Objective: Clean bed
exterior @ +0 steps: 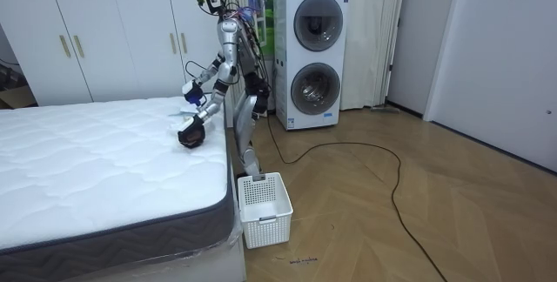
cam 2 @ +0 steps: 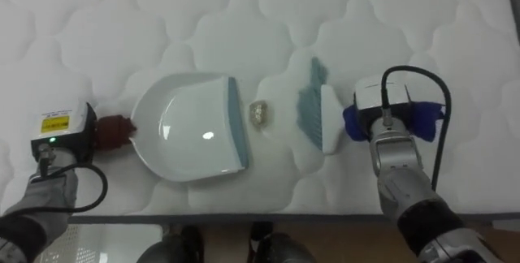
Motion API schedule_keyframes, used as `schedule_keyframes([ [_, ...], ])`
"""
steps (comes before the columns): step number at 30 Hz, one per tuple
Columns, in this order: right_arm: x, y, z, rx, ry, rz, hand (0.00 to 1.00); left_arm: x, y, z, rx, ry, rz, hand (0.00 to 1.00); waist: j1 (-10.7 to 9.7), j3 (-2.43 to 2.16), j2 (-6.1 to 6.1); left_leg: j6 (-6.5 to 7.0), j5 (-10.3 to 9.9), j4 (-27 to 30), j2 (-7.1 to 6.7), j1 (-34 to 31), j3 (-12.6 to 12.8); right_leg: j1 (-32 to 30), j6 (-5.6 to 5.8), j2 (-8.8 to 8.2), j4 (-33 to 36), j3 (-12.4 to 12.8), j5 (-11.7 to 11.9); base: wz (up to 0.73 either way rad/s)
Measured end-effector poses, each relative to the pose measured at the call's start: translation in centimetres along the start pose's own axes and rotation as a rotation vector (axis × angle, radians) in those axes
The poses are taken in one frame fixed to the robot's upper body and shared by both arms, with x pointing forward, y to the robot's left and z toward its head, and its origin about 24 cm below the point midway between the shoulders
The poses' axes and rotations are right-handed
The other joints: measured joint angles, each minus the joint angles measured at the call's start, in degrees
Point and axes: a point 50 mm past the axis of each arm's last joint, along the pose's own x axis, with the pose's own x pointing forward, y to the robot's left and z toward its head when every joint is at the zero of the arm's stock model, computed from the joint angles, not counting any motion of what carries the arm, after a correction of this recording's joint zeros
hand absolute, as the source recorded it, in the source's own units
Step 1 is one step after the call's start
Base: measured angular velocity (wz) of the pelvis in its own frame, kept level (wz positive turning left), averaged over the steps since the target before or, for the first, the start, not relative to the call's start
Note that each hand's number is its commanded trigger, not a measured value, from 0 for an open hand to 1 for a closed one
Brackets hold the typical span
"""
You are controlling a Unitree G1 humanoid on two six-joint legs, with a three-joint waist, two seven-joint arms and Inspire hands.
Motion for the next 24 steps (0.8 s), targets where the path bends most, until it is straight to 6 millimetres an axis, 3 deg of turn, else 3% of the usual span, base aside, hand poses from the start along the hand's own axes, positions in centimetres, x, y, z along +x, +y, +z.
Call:
schedule_keyframes([
  [8,-0.7,-1.4,1.6,0.046,-0.053,0.002,1.00,-0.1,-0.1,0.5,0.004,-0.023,0.000,1.00,0.04,-0.54,0.76,-0.03,0.05,0.19,-0.07,-0.98,0.13,-1.33,-0.09,-0.19,0.62,0.00,0.03,0.00],
  [17,-1.1,-2.2,4.8,0.103,-0.165,0.027,1.00,-0.1,0.0,0.7,-0.002,-0.041,0.002,1.00,0.24,-0.60,0.66,-0.04,0.10,0.19,-0.10,-1.16,0.42,-1.65,-0.12,-0.28,0.79,0.65,0.02,-0.02],
  [24,-1.2,-2.2,5.8,0.124,-0.223,0.044,1.00,-0.1,0.1,0.7,0.008,-0.057,0.003,1.00,0.25,-0.67,0.57,0.01,0.12,0.59,-0.08,-1.67,0.42,-2.08,-0.11,-0.60,0.87,0.63,0.01,0.00],
])
